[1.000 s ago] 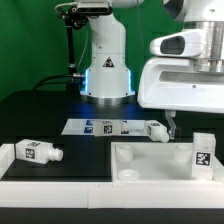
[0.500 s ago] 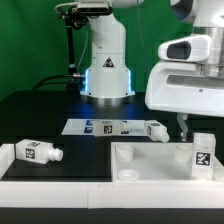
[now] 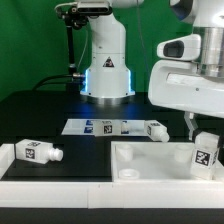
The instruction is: Assemble one leg
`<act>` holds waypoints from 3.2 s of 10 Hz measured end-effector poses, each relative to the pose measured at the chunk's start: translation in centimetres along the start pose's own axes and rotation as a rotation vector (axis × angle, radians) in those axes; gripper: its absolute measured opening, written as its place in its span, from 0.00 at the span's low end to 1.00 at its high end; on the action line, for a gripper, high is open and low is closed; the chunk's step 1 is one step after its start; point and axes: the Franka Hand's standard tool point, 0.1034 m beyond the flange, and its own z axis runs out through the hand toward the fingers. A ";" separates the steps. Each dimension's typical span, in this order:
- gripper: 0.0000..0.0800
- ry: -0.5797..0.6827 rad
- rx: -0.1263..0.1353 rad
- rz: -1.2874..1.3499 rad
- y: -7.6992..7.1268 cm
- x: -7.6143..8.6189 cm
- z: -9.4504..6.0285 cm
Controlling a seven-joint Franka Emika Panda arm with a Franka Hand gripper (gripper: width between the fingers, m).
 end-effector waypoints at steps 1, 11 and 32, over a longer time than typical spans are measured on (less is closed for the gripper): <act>0.36 0.009 0.005 0.122 -0.1 0.1 0.0; 0.65 -0.088 0.079 0.980 0.0 0.5 0.2; 0.37 0.029 0.018 -0.018 1.8 1.5 1.0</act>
Offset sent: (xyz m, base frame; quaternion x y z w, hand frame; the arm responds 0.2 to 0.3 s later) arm 0.0015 0.0033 0.0041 -0.0232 -0.0138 0.3386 0.9405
